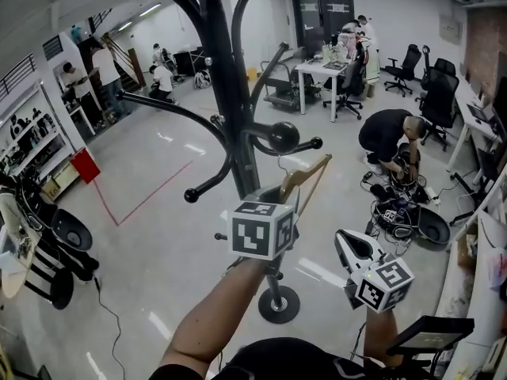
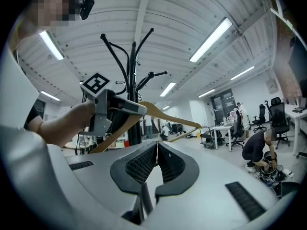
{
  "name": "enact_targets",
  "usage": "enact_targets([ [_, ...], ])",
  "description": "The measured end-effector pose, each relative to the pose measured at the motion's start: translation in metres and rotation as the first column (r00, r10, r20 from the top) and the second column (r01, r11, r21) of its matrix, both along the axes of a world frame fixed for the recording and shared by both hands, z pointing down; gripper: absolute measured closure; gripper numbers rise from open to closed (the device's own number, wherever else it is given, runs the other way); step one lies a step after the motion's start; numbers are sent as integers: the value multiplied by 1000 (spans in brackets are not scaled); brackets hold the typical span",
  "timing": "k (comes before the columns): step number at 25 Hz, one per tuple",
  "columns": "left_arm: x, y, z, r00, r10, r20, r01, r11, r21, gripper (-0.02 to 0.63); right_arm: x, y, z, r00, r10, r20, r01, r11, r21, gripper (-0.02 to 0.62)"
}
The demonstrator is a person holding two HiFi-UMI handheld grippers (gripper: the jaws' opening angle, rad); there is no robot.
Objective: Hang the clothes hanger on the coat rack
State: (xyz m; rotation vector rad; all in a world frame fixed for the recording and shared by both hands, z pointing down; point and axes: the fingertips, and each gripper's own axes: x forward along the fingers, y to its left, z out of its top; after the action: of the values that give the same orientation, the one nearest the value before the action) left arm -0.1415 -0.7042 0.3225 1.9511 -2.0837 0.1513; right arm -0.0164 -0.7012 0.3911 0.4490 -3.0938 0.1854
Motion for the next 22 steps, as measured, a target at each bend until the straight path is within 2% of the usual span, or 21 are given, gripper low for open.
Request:
enact_targets([
  [6, -2, -2, 5, 1000, -13, -8, 13, 1000, -6, 552, 2, 0, 5, 1000, 7, 4, -7, 1000, -9, 588],
  [12, -1, 3, 1, 1000, 3, -4, -3, 1000, 21, 552, 1, 6, 2, 1000, 17, -5, -17, 1000, -8, 588],
  [22, -3, 8, -4, 998, -8, 64, 3, 997, 78, 551, 0, 9, 6, 999, 20, -27, -21, 1000, -10, 588],
])
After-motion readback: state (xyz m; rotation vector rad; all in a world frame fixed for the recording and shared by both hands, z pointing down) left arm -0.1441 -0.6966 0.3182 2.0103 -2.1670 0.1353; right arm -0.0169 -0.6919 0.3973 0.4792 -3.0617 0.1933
